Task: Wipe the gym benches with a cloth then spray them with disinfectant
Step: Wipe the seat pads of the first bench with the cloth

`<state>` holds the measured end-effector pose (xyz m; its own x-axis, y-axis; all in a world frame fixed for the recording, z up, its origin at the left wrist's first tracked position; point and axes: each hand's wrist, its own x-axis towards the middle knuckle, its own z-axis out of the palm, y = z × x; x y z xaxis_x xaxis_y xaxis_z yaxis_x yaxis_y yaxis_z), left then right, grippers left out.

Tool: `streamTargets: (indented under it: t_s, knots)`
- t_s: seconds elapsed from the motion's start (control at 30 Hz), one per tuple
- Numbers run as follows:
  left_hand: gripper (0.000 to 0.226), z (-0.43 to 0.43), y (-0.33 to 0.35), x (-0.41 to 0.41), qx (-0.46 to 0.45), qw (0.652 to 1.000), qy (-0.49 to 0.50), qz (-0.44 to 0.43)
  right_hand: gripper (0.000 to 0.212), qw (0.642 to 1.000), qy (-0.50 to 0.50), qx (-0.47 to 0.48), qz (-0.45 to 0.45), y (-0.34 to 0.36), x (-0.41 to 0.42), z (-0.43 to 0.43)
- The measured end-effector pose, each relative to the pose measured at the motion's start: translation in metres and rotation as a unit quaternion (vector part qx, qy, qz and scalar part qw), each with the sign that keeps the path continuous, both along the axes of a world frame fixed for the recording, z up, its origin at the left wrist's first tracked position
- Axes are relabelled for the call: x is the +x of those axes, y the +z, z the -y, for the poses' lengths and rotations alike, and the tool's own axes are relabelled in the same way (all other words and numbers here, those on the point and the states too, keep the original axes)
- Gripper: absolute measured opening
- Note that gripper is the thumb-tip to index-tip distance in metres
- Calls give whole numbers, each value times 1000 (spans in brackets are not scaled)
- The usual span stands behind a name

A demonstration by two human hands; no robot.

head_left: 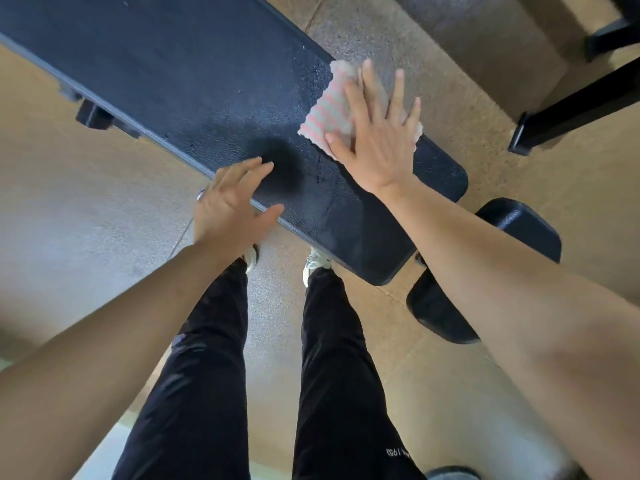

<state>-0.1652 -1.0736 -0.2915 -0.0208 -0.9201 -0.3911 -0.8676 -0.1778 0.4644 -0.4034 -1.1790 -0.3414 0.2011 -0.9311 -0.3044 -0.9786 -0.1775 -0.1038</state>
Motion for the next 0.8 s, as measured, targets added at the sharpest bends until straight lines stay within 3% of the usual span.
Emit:
streamTargets:
  t_s: [0.13, 0.3, 0.57, 0.8]
  knots:
    - [75, 18, -12, 31, -23, 998, 14, 62, 67, 999, 29, -30, -6, -5, 12, -10]
    - [94, 46, -17, 68, 11, 990, -14, 140, 68, 995, 78, -57, 11, -10, 37, -44]
    - [93, 53, -12, 82, 27, 991, -38, 128, 67, 988, 148, 2, 36, -7, 86, -116]
    - [93, 53, -10, 86, 34, 988, -51, 142, 68, 990, 139, -16, 29, -10, 85, -54]
